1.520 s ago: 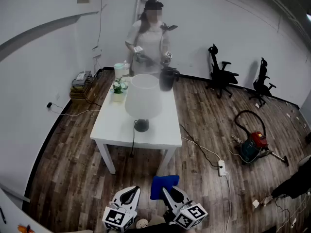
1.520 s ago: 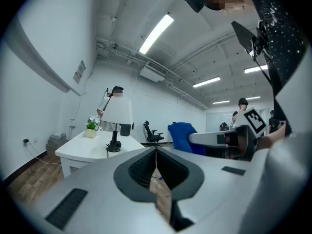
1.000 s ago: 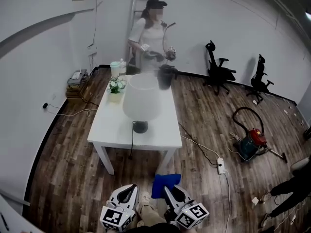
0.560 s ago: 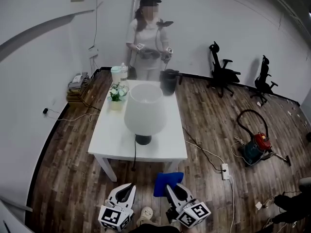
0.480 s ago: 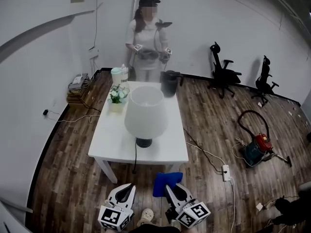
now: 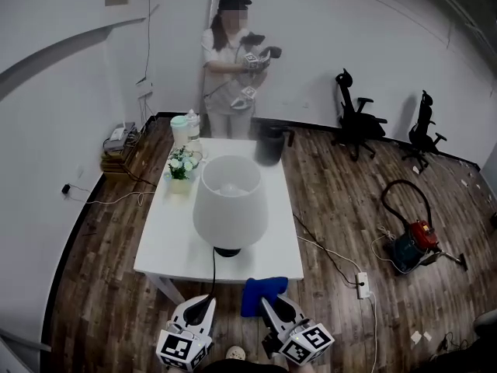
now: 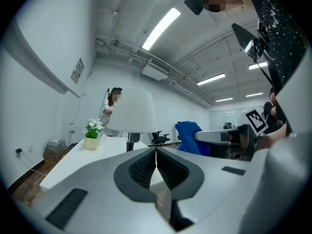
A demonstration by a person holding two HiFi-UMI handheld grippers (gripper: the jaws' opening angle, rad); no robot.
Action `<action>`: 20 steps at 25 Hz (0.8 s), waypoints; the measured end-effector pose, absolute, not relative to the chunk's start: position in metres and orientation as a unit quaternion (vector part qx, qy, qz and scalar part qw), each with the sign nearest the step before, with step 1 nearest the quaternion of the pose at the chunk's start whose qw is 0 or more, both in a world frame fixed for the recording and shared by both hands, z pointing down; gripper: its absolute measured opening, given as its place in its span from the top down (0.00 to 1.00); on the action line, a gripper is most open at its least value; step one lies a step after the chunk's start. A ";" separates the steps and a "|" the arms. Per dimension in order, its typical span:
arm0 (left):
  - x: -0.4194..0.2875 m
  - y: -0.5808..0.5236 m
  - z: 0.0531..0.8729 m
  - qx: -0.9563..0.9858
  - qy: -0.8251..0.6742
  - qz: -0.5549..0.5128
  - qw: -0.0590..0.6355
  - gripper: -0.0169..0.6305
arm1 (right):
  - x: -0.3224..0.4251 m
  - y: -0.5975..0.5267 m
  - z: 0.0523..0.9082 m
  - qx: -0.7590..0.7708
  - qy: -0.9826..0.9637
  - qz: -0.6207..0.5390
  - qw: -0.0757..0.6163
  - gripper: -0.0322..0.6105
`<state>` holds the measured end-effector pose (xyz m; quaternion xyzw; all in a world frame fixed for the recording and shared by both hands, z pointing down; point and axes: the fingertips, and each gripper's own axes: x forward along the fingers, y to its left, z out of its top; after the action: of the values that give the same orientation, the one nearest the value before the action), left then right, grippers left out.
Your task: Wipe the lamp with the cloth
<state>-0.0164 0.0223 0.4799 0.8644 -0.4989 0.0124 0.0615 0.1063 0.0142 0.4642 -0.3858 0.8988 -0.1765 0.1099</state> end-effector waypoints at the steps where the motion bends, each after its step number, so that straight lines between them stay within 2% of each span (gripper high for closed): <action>1: -0.017 0.017 0.481 0.864 -0.500 0.012 0.062 0.96 | 0.106 0.009 0.465 -0.385 0.899 -0.177 0.109 0.83; 20: -0.022 -0.023 0.494 0.860 -0.506 0.022 0.065 0.95 | 0.129 -0.013 0.478 -0.398 0.892 -0.183 0.108 0.83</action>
<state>-0.0222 -0.0229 0.4940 0.8598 -0.5061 0.0216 0.0653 0.1288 -0.0132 0.4776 -0.3985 0.8922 -0.1834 0.1078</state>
